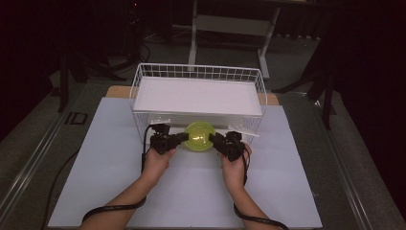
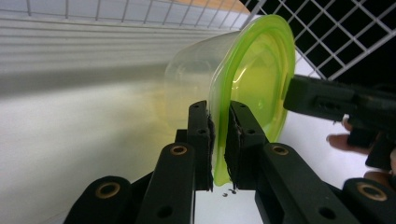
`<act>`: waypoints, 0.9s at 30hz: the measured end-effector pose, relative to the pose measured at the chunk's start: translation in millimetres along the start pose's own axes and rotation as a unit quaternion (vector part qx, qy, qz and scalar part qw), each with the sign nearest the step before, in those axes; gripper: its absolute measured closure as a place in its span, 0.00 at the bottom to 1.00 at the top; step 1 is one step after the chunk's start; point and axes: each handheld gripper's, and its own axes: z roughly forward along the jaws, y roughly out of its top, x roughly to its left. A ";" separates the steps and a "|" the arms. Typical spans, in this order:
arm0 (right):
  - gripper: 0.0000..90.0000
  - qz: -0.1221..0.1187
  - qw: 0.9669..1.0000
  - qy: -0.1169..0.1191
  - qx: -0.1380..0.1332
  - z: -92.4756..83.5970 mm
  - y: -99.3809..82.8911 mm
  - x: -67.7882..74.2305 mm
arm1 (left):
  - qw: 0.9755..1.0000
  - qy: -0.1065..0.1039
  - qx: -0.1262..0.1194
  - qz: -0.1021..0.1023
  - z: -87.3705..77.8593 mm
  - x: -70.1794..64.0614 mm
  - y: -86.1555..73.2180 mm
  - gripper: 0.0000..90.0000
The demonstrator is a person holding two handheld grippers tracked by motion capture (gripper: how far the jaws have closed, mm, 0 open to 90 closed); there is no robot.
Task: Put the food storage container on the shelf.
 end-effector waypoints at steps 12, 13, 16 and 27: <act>0.74 -0.002 1.000 0.010 0.000 0.8 0.8 1.6 | 0.999 0.025 -0.009 -0.019 7.3 9.6 6.2 0.73; 0.74 -0.002 1.000 0.010 0.000 0.8 0.8 1.6 | 0.999 0.025 -0.009 -0.019 7.3 9.6 6.2 0.70; 0.74 -0.005 1.000 0.013 0.001 0.4 1.4 3.3 | 1.000 0.027 -0.010 -0.013 8.0 10.3 7.4 0.69; 0.73 -0.015 1.000 0.021 -0.005 -2.9 -2.0 7.9 | 0.997 0.045 -0.056 -0.020 2.6 8.6 -1.3 0.47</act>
